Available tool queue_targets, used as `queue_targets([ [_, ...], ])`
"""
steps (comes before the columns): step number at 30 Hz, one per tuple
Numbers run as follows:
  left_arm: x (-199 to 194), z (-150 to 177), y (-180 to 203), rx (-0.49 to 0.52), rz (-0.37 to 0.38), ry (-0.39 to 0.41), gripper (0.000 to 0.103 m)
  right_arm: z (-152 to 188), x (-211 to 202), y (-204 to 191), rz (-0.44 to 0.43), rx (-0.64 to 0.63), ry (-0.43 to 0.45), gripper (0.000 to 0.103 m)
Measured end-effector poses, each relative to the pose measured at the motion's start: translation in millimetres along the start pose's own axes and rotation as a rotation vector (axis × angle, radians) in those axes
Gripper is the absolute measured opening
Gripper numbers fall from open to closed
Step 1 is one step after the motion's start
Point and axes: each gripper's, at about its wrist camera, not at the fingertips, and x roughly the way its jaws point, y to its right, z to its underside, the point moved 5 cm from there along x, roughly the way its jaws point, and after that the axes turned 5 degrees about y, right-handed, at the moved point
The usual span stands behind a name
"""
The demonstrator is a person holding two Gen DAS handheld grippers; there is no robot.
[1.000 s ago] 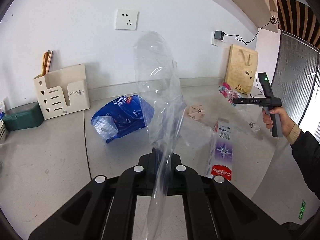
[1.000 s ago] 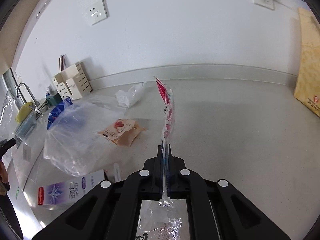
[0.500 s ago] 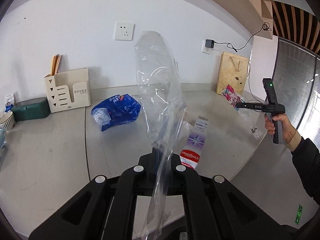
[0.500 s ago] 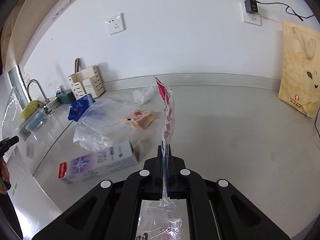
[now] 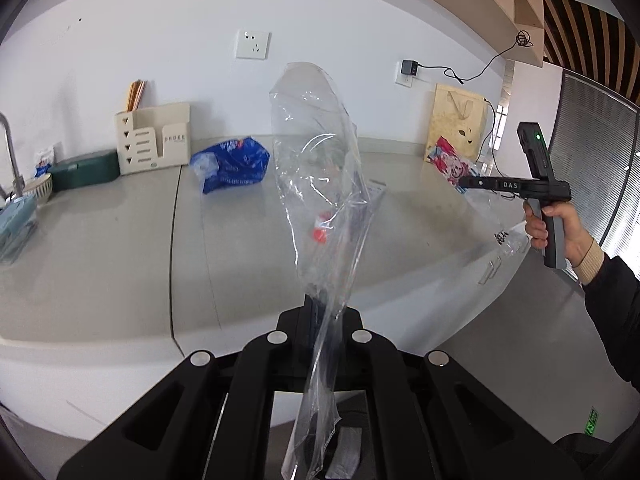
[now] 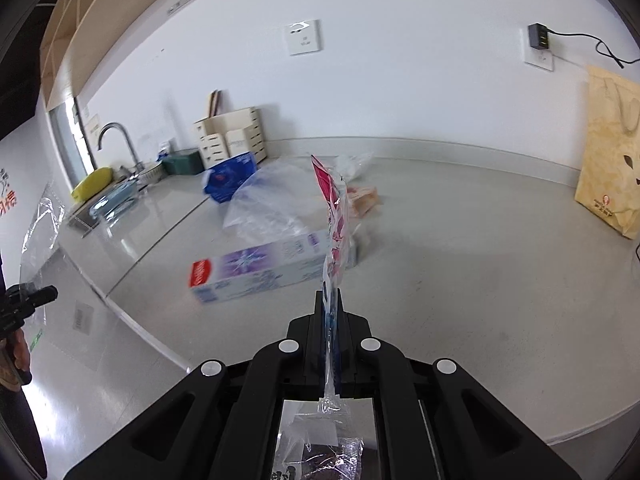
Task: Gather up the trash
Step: 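Carry both wrappers down over the mesh wastebasket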
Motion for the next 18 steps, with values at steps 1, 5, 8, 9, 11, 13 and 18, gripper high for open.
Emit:
queue_targets([
  [1,-4.4,8.5,4.6,0.001,-0.003,-0.007,0.004,4.7,-2.7,-4.9,-0.016,-0.004,-0.002,0.007],
  [5,-18.6,43.3,22.8,-0.008,-0.024,-0.045,0.004,26.5,-11.8,-28.6,-0.081,-0.023,-0.017,0.007],
  [8,-27.4,67.2,34.5,-0.032,-0.03,-0.065,0.004,45.5,-17.0,-50.3,-0.109,-0.069,-0.036,0.007],
  [9,-29.7,76.7,38.7,-0.04,-0.038,-0.075,0.004,51.3,-19.3,-56.0,-0.124,-0.075,-0.037,0.007],
  [11,-31.0,93.6,46.4,-0.054,-0.04,-0.097,0.004,68.1,-19.7,-70.1,-0.16,-0.093,-0.053,0.007],
  [13,-30.3,111.9,54.4,-0.067,-0.044,-0.12,0.004,87.5,-23.3,-77.1,-0.19,-0.111,-0.065,0.007],
  [18,-11.8,167.5,69.6,-0.135,-0.054,-0.217,0.004,139.6,-15.2,-97.8,-0.255,-0.154,-0.142,0.007],
])
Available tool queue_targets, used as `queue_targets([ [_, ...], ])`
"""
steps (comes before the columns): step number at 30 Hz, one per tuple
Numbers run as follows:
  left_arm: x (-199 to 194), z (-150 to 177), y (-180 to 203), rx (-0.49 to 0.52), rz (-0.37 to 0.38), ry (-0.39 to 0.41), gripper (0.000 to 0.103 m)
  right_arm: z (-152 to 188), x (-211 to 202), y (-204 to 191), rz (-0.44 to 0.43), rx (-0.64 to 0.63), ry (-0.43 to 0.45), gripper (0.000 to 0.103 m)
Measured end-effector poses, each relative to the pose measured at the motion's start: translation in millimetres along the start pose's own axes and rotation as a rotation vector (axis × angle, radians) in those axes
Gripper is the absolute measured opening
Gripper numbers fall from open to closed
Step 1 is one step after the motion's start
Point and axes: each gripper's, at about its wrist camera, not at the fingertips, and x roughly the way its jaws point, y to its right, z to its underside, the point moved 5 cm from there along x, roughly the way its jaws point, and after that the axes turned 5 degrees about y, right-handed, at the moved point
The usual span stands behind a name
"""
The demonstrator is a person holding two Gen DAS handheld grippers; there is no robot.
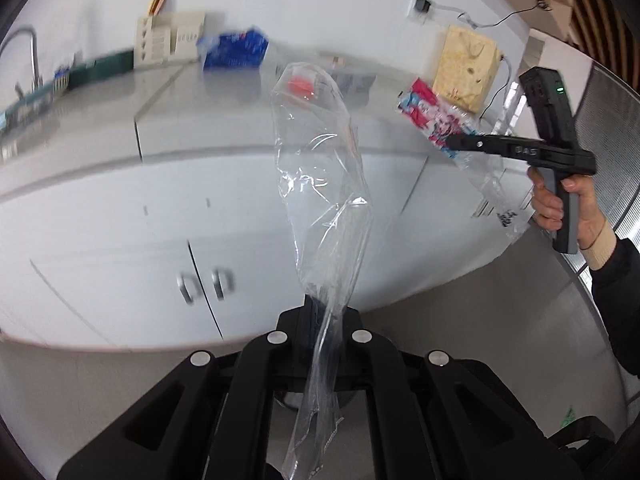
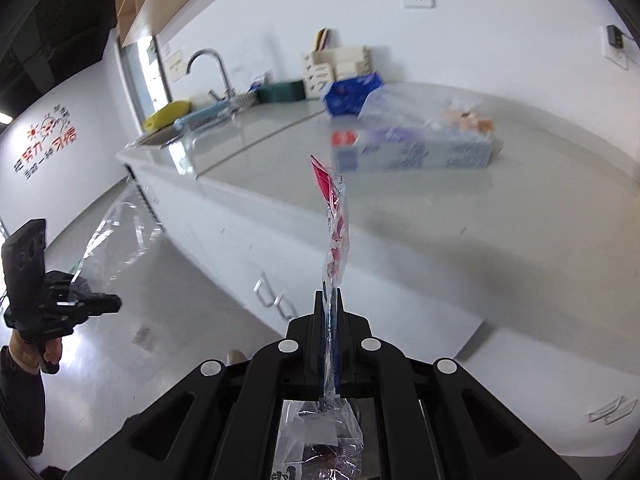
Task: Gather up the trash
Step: 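Carry both wrappers down over the mesh wastebasket, then open both grippers to drop the wrappers into the wastebasket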
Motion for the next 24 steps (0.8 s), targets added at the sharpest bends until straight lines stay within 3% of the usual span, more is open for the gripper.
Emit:
queue_targets([
  [11,116.4,89.3,-3.0,-0.121,0.04,-0.204,0.004,113.6,80.6,-18.1,-0.109,-0.045,-0.219,0.008],
  [17,189.3,139.0,-31.9,-0.239,0.066,-0.334,0.004,169.0,165.4,-10.3,-0.131,-0.042,-0.387,0.008],
  [24,273.5,210.4,-57.2,-0.368,0.031,-0.498,0.004,231.7,266.8,12.2,-0.172,0.004,-0.574,0.008],
])
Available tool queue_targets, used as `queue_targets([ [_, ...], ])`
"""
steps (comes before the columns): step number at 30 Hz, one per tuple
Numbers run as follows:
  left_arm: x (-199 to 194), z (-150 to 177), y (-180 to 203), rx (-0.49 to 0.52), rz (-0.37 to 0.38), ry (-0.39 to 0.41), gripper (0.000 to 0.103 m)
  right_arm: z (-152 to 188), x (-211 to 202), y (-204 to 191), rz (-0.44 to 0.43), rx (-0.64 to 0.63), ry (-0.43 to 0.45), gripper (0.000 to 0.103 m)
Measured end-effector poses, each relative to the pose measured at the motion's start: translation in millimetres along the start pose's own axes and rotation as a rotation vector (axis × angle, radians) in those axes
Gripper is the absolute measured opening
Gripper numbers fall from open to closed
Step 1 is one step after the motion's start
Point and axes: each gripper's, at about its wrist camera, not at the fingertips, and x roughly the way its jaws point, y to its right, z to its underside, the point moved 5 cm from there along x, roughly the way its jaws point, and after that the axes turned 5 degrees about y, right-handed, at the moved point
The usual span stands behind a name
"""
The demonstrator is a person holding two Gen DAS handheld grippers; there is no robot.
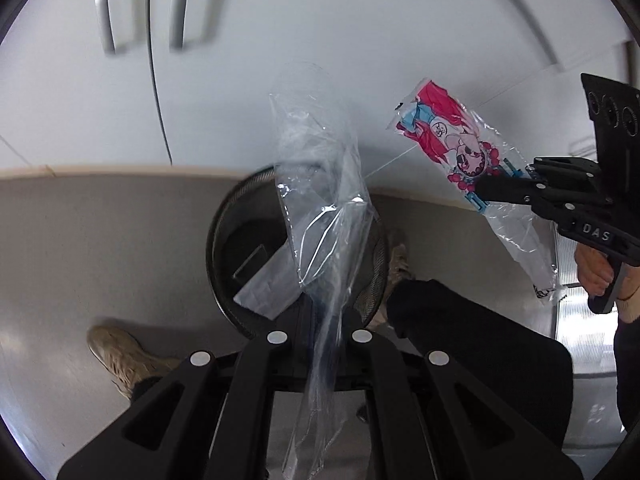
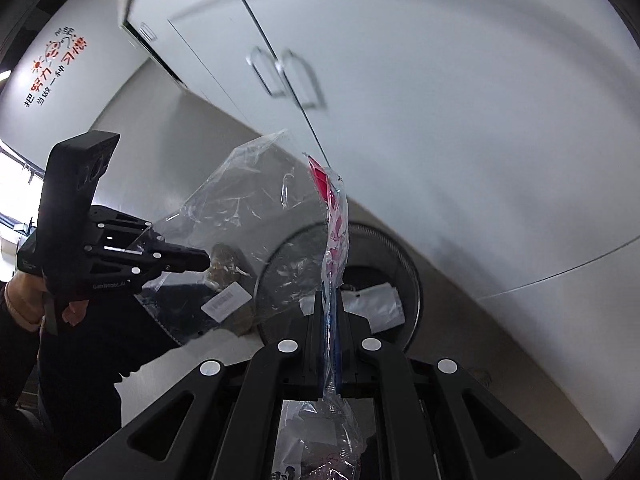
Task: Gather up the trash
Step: 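Open both grippers to drop the wrappers into the wastebasket, then raise both tools from the wastebasket back toward the counter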
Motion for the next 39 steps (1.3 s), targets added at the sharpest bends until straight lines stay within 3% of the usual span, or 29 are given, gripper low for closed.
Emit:
queue_targets([
  [7,51.1,-9.1,-8.8,-0.05,0.001,-0.075,0.004,11.6,56.5,5.6,-0.015,-0.022,-0.108,0.009],
  [9,57.1,-13.7,-4.8,-0.036,0.012,-0.091,0.008,13.3,67.8,8.1,-0.014,-0.024,-0.135,0.015],
  [10,60.0,-13.3,-2.5,-0.018,0.005,-0.107,0.009,13.6,71.4,8.2,-0.019,-0.022,-0.146,0.024],
  [11,61.0,-17.3,-4.1,0.006,-0.013,-0.123,0.025,13.0,72.9,9.3,-0.027,-0.024,-0.15,0.04],
  [12,63.4,-16.8,-2.3,0.042,-0.054,-0.137,0.056,11.9,73.4,9.4,-0.042,-0.026,-0.147,0.048],
  [13,63.2,-16.2,-1.5,0.058,-0.085,-0.134,0.08,11.2,72.9,8.6,-0.044,-0.024,-0.141,0.058],
  [15,60.7,-17.4,-1.5,0.058,-0.095,-0.126,0.085,9.6,71.6,8.4,-0.04,-0.03,-0.137,0.062],
  [16,60.9,-17.2,-1.2,0.054,-0.094,-0.139,0.089,9.6,70.4,8.9,-0.034,-0.034,-0.135,0.068],
  [17,61.4,-16.8,-2.1,0.057,-0.11,-0.152,0.1,8.7,69.0,9.6,-0.027,-0.038,-0.133,0.074],
  [19,63.0,-16.5,-0.7,0.078,-0.143,-0.164,0.099,6.1,67.4,10.1,-0.015,-0.042,-0.133,0.081],
  [23,58.9,-16.1,2.9,0.064,-0.112,-0.165,0.098,2.9,63.5,6.9,-0.018,-0.048,-0.121,0.094],
  [30,48.3,-14.9,1.1,0.07,-0.106,-0.144,0.098,15.1,61.8,-1.0,0.011,-0.081,-0.14,0.094],
  [39,6.5,-31.0,0.3,0.08,-0.114,-0.096,0.098,1.2,37.2,-12.5,0.02,-0.093,-0.109,0.094],
])
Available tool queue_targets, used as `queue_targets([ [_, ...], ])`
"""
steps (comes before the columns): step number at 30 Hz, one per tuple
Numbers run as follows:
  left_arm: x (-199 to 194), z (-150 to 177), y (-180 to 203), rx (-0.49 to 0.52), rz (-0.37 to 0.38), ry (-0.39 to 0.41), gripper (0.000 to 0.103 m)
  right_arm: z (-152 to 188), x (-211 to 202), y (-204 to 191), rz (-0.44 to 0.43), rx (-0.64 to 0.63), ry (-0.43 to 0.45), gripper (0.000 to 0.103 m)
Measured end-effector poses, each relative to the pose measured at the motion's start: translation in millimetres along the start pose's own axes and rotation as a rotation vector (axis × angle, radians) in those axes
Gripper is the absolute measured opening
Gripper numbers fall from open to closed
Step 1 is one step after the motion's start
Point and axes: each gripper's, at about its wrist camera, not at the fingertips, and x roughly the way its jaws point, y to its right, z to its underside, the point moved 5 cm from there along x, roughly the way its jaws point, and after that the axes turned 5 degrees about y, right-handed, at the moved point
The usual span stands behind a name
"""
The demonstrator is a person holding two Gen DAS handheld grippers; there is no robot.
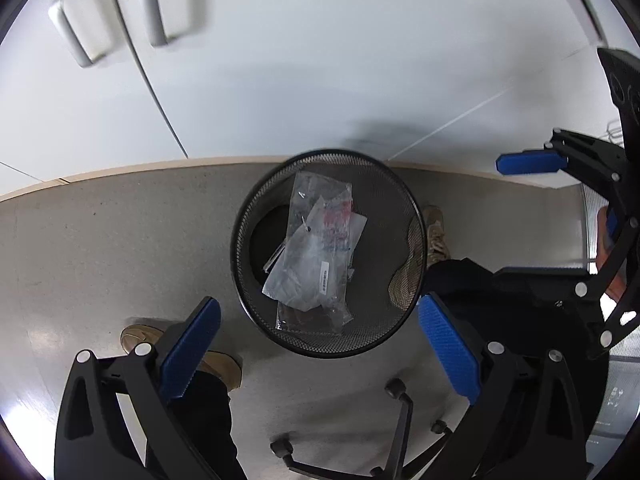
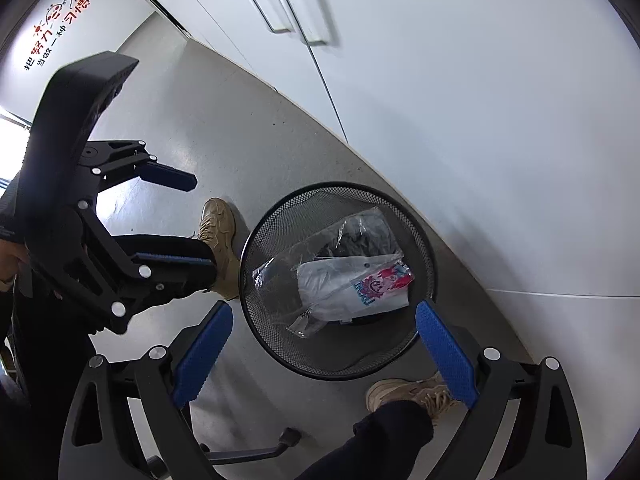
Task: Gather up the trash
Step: 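Raise both tools from the wastebasket back toward the counter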
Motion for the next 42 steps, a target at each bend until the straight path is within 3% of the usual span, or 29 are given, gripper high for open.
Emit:
queue_targets([
  [11,-95.5,-23.2,23.9,0.093,-0.028,0.12,0.098,-24.4,-93.7,-29.8,0.068,-0.049,0.132,0.094],
  [23,-212.8,-50.8,50.8,0.168,-0.07,0.327,0.099,-49.5,-192.3,-63.4,0.123,-0.121,0.284,0.094],
  [33,-296.6,-62.8,87.2,0.222,-0.087,0.501,0.099,-51.6,-289.8,-88.6,0.209,-0.183,0.428,0.094],
  [42,-358.9,-63.5,128.2,0.265,-0.077,0.655,0.099,-33.6,-379.6,-106.7,0.311,-0.201,0.572,0.096],
])
